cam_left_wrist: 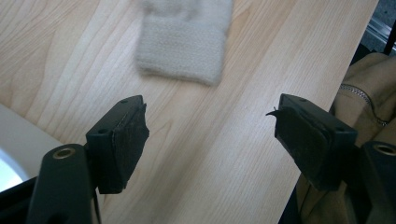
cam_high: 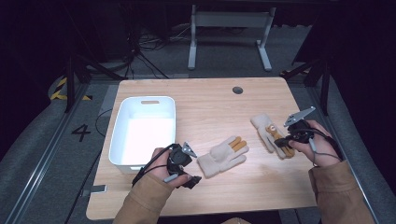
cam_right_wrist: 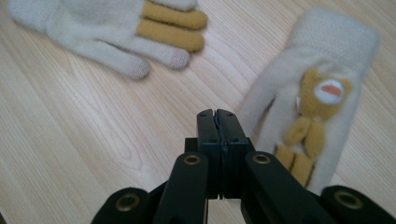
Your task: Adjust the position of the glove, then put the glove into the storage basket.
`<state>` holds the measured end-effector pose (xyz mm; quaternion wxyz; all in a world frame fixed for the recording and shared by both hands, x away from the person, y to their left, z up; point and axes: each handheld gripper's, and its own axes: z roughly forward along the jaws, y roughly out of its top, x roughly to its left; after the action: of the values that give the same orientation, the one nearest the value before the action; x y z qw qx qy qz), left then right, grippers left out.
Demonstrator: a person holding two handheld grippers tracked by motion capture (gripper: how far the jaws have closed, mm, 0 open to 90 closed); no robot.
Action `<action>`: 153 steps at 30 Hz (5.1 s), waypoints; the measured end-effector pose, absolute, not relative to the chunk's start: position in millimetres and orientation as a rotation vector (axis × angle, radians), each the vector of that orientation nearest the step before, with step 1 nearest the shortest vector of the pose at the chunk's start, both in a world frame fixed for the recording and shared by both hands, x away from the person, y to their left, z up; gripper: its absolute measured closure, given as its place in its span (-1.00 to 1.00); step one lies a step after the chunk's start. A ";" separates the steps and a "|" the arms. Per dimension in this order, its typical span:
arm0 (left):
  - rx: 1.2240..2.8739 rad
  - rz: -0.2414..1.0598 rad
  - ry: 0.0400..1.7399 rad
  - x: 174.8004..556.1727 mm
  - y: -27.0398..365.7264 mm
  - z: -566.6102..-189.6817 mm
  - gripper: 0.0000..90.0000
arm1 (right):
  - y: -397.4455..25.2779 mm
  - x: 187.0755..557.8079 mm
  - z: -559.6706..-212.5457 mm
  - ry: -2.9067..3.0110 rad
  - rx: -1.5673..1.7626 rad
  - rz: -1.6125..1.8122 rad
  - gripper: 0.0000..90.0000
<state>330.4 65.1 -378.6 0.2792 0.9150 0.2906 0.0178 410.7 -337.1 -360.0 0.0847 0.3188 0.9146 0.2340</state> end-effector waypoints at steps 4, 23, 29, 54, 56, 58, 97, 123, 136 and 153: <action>2.460 0.058 0.770 328.7 64.1 -378.0 -0.39 | -332.3 411.5 -361.1 2.728 0.938 0.706 1.00; 2.398 0.081 0.851 325.9 73.3 -372.3 -0.46 | -283.5 421.9 -381.4 2.775 0.786 0.791 1.00; 2.401 0.080 0.850 324.2 73.5 -374.8 -0.45 | -271.4 425.7 -389.8 2.783 0.760 0.809 1.00; 2.444 0.057 0.856 327.7 67.4 -387.7 -0.45 | -237.6 438.6 -427.8 2.733 0.698 0.823 0.96; 2.446 0.055 0.853 328.0 67.0 -388.5 -0.45 | -237.6 442.8 -431.6 2.710 0.695 0.837 0.90; 2.449 0.052 0.851 328.2 66.8 -389.1 -0.45 | -237.7 443.6 -432.4 2.709 0.694 0.833 0.91; 2.463 0.022 0.772 343.9 42.2 -386.5 -0.45 | -258.0 408.7 -432.7 2.840 0.805 0.724 1.00; 2.453 0.038 0.735 357.1 30.5 -376.6 -0.45 | -312.6 379.0 -380.4 2.481 0.899 1.062 0.84; 2.441 0.043 0.737 354.4 32.5 -375.6 -0.45 | -338.7 383.0 -369.5 2.267 1.058 1.181 0.45; 2.432 0.058 0.765 346.1 43.8 -375.8 -0.45 | -368.2 409.3 -379.1 2.197 1.268 1.054 0.07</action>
<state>346.1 43.8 -375.8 0.2915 0.9122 0.2870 0.0219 409.3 -368.2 -379.1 0.1958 0.4527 0.7843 0.3762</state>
